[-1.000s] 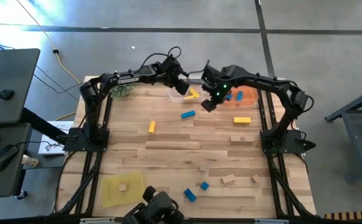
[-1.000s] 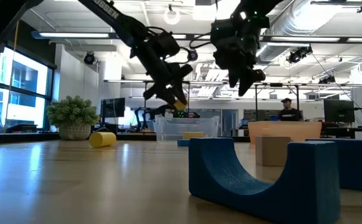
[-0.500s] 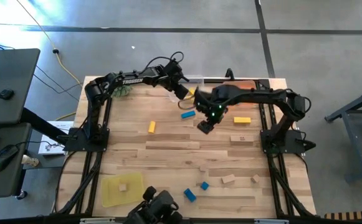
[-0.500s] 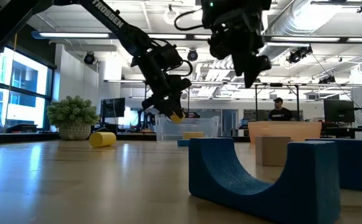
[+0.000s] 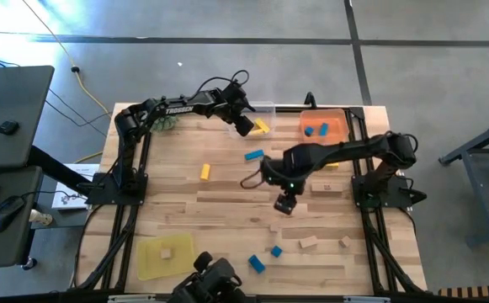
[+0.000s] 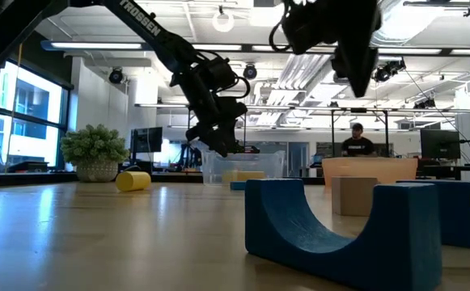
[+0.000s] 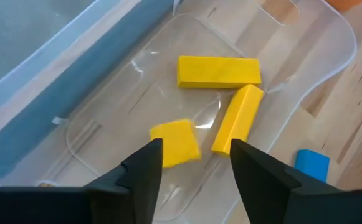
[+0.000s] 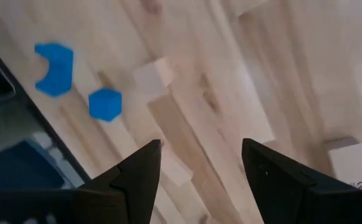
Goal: Sort & place blocks by color
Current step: Put the brown block into the yellow bin
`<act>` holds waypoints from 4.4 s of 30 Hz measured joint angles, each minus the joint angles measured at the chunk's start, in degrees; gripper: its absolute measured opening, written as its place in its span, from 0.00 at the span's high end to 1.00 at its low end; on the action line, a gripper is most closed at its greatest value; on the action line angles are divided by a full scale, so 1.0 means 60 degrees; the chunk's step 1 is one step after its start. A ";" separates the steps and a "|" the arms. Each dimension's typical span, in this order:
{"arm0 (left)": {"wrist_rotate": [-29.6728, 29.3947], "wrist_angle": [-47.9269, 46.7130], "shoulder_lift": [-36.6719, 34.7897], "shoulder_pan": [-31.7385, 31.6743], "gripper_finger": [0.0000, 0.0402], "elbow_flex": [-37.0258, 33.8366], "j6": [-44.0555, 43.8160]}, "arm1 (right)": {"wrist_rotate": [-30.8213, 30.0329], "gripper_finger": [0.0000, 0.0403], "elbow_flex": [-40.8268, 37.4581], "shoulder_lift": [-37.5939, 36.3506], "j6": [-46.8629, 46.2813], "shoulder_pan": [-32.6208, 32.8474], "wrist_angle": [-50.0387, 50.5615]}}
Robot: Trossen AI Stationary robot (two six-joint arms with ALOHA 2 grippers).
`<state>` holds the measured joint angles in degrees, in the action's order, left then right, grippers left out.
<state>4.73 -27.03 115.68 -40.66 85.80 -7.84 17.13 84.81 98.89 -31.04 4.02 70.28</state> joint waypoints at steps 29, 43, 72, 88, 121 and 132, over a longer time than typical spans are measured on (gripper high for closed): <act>0.0538 -0.2429 -0.2723 0.1815 0.54 0.0000 -0.1056 | -0.1278 0.47 -0.2751 -0.0003 0.1584 0.4474 -0.1632; -0.1415 -0.5952 -0.4040 0.3517 0.54 0.0002 -0.1989 | -0.2000 0.47 -0.4236 0.0004 0.1210 0.4981 -0.3798; -0.1719 -0.6783 -0.4193 0.4744 0.54 0.0004 -0.3773 | -0.2245 0.74 -0.4983 0.0262 0.1223 0.5397 -0.4826; -0.1713 -0.6776 -0.4189 0.4147 0.54 0.0004 -0.3343 | -0.2597 0.75 -0.5005 -0.0142 0.0860 0.5338 -0.4987; 0.1990 -0.5220 -0.4171 0.1907 0.54 0.0004 -0.3689 | -0.4122 0.75 -0.4702 -0.2322 -0.0268 0.2070 -0.5946; 0.2906 -0.4115 -0.4082 0.1313 0.54 0.0004 -0.3928 | -0.5463 0.75 -0.2719 -0.2284 0.1798 0.0428 -0.5831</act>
<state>22.17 -51.72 91.19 -32.78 85.82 -31.41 -15.65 68.50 85.19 -20.26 6.59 35.29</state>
